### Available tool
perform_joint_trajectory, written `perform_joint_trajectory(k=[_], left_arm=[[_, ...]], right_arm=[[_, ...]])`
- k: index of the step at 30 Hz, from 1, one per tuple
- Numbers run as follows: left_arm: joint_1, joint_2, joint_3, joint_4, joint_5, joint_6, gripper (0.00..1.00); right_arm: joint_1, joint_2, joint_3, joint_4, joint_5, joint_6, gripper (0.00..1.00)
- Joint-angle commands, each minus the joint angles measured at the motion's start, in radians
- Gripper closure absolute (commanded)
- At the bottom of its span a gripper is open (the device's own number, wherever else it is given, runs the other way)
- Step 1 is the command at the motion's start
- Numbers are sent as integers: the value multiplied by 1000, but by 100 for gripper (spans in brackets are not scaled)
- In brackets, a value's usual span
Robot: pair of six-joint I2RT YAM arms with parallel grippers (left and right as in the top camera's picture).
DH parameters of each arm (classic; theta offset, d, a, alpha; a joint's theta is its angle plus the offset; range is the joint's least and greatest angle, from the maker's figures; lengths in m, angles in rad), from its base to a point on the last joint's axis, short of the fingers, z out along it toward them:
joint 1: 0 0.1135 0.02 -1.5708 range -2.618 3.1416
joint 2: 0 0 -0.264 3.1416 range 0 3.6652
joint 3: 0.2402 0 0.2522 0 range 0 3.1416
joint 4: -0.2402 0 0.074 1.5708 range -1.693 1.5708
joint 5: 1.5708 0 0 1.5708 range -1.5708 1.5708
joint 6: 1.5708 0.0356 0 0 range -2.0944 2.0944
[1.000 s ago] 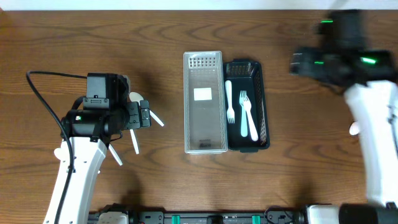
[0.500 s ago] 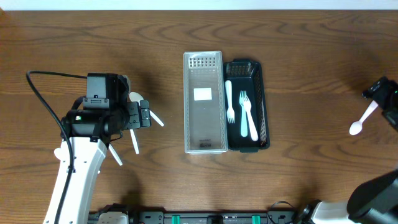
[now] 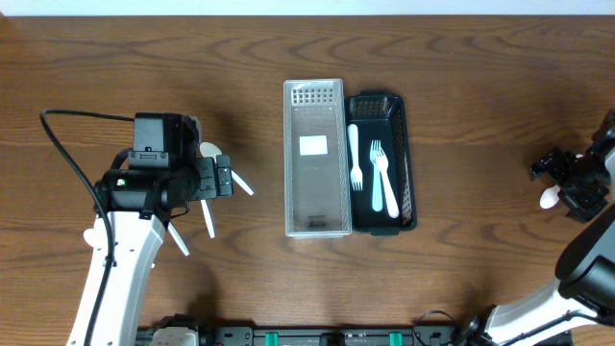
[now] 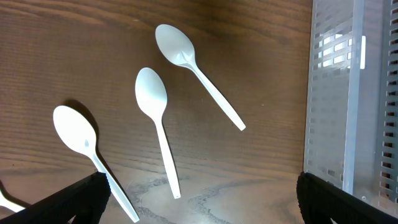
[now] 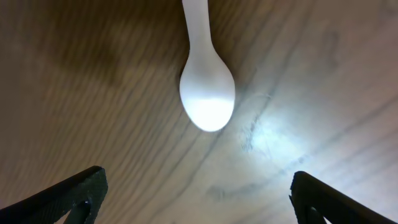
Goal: Pack container
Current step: 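Move right gripper to the white spoon and grasp it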
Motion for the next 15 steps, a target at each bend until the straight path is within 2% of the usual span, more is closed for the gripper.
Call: perform_joint_trajectory(k=[1, 8, 15], left_arm=[[0, 4, 15, -3, 6, -6, 2], [0, 4, 14, -3, 6, -6, 2], [0, 4, 14, -3, 6, -5, 2]], right_arm=[[-6, 34, -3, 11, -1, -14, 3], [-6, 44, -3, 47, 21, -19, 2], [-6, 44, -32, 86, 34, 55, 1]])
